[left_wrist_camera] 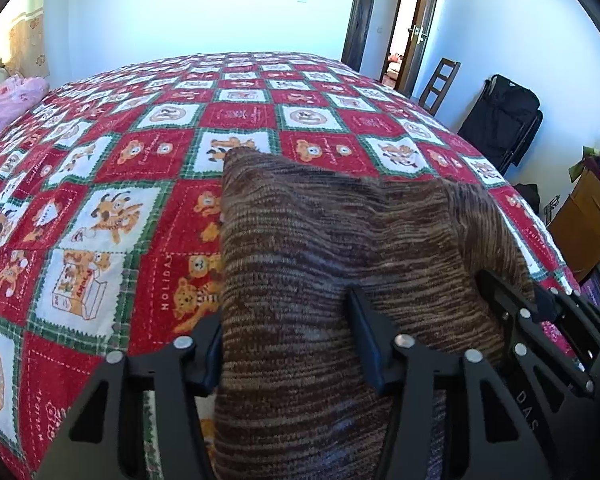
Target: Fold small clothes
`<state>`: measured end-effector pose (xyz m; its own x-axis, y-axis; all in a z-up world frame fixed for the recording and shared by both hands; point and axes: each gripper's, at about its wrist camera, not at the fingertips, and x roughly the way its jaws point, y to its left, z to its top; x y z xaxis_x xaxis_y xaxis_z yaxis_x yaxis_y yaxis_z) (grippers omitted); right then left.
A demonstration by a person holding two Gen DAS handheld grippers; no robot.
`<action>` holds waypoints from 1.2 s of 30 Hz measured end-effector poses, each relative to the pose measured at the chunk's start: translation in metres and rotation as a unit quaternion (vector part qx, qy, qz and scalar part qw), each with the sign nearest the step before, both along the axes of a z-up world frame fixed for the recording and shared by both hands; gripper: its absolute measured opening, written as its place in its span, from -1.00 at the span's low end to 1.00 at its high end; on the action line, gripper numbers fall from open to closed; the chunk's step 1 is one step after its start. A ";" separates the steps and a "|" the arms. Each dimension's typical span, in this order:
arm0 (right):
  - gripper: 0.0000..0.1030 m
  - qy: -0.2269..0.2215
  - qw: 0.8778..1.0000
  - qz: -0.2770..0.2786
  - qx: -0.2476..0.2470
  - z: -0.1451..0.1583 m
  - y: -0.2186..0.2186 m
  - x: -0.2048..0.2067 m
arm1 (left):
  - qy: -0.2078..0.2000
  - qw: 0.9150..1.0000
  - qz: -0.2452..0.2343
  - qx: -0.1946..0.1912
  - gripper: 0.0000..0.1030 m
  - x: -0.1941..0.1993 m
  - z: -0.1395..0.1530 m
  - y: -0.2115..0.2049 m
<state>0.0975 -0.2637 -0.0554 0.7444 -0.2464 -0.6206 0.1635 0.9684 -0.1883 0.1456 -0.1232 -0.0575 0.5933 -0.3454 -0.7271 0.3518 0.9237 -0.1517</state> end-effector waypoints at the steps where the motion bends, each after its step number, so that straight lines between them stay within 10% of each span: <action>1: -0.62 -0.005 1.000 0.001 -0.010 0.003 0.004 -0.003 | 0.003 1.000 0.003 -0.006 -0.13 -0.002 0.002 0.002; 5: -0.63 -0.032 0.999 0.010 -0.032 0.021 0.024 -0.027 | 0.015 0.999 0.010 -0.028 -0.43 -0.011 0.015 0.017; 16: -0.64 -0.113 0.993 0.039 -0.007 0.078 0.073 -0.103 | -0.036 0.994 0.011 -0.102 -0.46 -0.072 0.061 0.068; 36: -0.64 -0.114 0.985 0.090 0.092 0.099 0.138 -0.145 | -0.057 0.995 0.060 -0.062 -0.47 -0.121 0.077 0.141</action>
<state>-0.0474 -0.1261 0.0433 0.8907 0.0022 -0.4547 0.0047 0.9999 0.0142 0.0246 0.0182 0.0193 0.7113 -0.3509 -0.6090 0.2623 0.9364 -0.2331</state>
